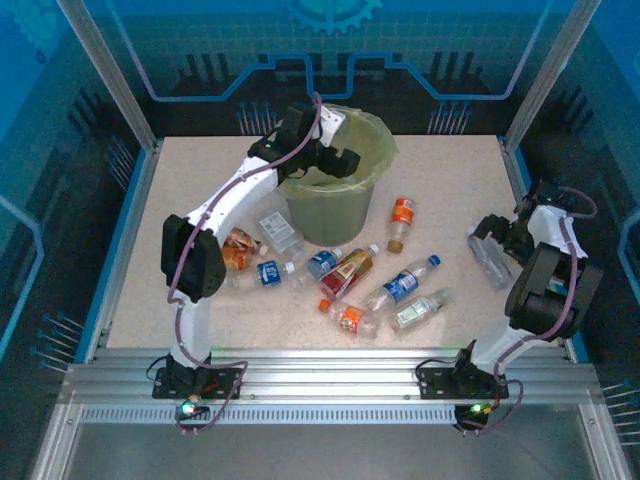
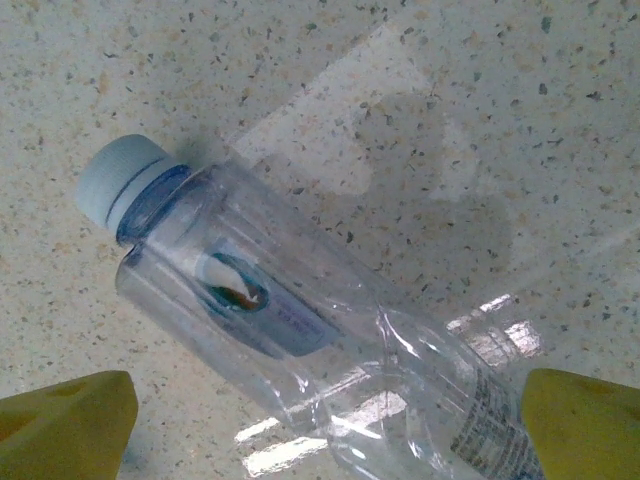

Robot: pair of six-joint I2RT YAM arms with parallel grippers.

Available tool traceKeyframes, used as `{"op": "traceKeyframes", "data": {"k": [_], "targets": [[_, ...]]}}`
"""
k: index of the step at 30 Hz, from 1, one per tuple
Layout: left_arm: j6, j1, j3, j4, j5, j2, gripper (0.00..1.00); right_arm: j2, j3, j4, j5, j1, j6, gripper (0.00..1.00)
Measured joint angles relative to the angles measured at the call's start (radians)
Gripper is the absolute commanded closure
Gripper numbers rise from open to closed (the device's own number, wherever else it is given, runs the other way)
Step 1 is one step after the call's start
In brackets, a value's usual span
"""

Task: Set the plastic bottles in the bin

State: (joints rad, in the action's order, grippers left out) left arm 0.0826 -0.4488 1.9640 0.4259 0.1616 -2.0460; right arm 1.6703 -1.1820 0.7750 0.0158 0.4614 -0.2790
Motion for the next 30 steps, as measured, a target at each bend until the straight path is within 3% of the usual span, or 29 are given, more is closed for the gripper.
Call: {"op": "traceKeyframes", "data": {"k": [15,30], "targets": [[-0.028,0.000,-0.003,0.024,-0.068,0.068,0.01,0.075,-0.013,-0.029,0.031,-0.003,0.015,0.00],[-0.158,0.000,-0.207,-0.027,-0.154,0.428,0.01,0.078,0.038,-0.027,0.000,-0.064,0.015,0.00]]}}
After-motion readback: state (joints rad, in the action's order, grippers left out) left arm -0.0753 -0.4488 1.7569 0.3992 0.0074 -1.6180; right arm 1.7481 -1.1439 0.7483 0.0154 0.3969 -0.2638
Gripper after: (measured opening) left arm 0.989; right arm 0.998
